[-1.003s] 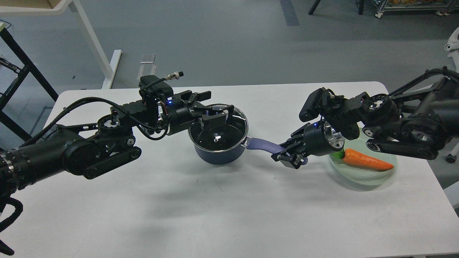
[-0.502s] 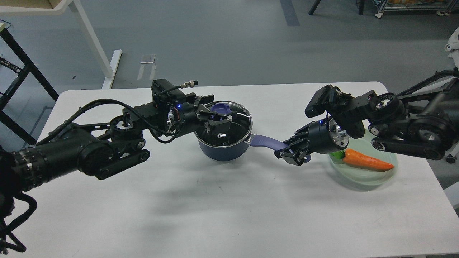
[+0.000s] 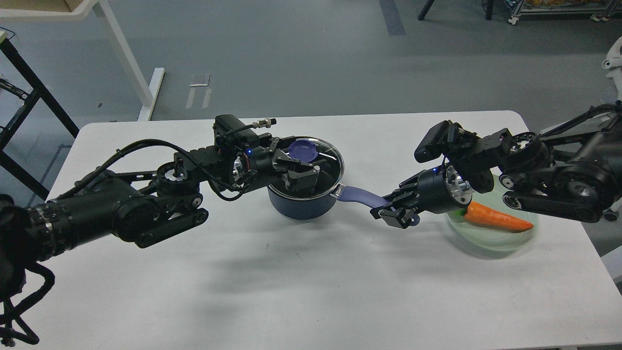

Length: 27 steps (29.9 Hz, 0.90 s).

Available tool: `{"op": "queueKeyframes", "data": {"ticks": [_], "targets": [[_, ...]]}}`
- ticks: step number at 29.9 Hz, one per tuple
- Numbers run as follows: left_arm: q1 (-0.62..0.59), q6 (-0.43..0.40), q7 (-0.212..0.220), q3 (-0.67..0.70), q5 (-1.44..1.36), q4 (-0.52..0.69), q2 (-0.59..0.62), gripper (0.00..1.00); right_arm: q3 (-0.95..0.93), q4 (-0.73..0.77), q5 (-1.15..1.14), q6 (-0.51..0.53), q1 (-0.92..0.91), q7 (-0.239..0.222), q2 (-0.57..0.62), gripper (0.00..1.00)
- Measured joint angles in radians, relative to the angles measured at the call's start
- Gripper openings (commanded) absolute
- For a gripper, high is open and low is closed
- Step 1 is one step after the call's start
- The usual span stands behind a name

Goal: Open pot lid
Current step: 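Lift the glass lid off the pan with the left gripper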

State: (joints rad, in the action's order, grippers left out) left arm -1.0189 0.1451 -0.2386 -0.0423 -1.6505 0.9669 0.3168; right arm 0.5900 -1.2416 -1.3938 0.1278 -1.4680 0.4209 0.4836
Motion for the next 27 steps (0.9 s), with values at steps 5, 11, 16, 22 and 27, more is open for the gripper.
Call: {"op": "queueKeyframes", "data": {"ticks": [5, 11, 16, 22, 27], "targets": [[0.003, 0.000, -0.001, 0.000, 0.007, -0.008, -0.002, 1.00, -0.002, -0.007, 0.000, -0.001, 0.007, 0.002, 0.005, 0.21], [-0.002, 0.000, -0.001, 0.002, 0.011, -0.008, 0.004, 1.00, 0.001, -0.020, -0.001, -0.001, 0.013, 0.001, 0.015, 0.21], [0.000, 0.001, -0.005, 0.002, 0.011, -0.008, 0.004, 0.99, 0.001, -0.021, -0.001, -0.001, 0.014, 0.001, 0.015, 0.21], [0.007, 0.001, -0.008, 0.000, 0.010, -0.008, 0.002, 0.90, 0.001, -0.021, -0.001, -0.001, 0.014, 0.001, 0.015, 0.21], [0.008, 0.001, -0.009, -0.001, 0.005, -0.009, 0.002, 0.68, 0.001, -0.021, -0.001, -0.001, 0.013, 0.001, 0.015, 0.21]]}}
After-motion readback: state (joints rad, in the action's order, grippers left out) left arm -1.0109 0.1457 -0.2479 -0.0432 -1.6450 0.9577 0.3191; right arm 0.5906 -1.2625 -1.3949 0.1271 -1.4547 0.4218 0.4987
